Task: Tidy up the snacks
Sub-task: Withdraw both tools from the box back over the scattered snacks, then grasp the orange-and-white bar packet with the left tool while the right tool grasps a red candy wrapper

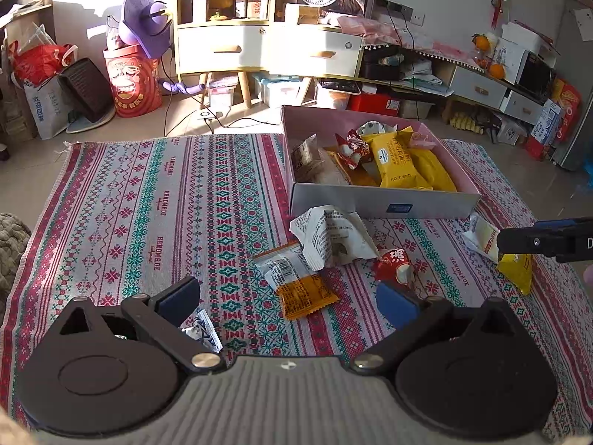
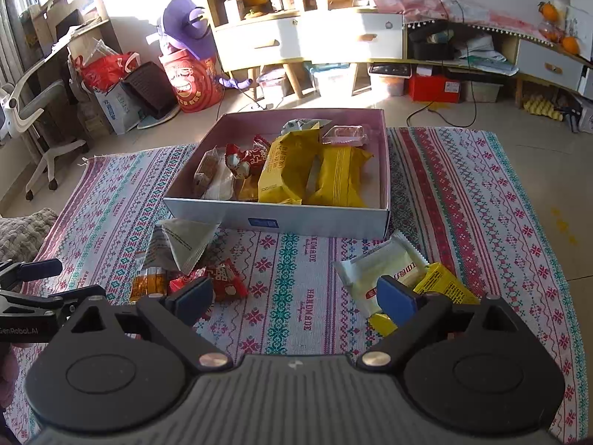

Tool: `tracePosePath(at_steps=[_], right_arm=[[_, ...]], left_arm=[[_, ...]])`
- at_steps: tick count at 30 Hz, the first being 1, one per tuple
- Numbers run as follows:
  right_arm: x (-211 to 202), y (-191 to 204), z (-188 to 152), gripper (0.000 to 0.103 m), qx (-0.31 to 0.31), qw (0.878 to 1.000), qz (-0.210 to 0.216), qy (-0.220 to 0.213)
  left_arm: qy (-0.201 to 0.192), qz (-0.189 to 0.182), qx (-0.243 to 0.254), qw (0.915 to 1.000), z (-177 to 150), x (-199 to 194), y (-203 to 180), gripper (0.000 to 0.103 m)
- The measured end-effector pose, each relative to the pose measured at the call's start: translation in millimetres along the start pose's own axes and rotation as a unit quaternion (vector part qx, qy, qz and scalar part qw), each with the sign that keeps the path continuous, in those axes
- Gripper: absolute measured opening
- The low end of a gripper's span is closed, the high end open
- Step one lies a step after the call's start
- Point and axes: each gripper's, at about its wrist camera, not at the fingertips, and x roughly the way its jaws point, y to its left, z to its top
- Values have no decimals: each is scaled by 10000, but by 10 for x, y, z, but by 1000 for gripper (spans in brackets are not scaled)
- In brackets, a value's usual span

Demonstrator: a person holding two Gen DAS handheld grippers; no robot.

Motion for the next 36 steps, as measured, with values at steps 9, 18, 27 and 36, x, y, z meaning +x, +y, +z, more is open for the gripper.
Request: tracePosePath(at_steps=[9,18,27,36], right_arm=[[177,204,-187,95,-578,9981,207,39],[376,379,-333,93,-1259,9912,411,20],[509,544,-355,91,-1924,9800,476,-193],[632,542,-320,71,-1990,9782,487,-338]], left_arm=[[-246,329,28,9992,-192,183,-14,103],[-165,326,-196,9991,-220,471,-15,102],[0,316,-105,9994,-160,672,-45,89],[46,472,59,9989,-127,650,-40,57]])
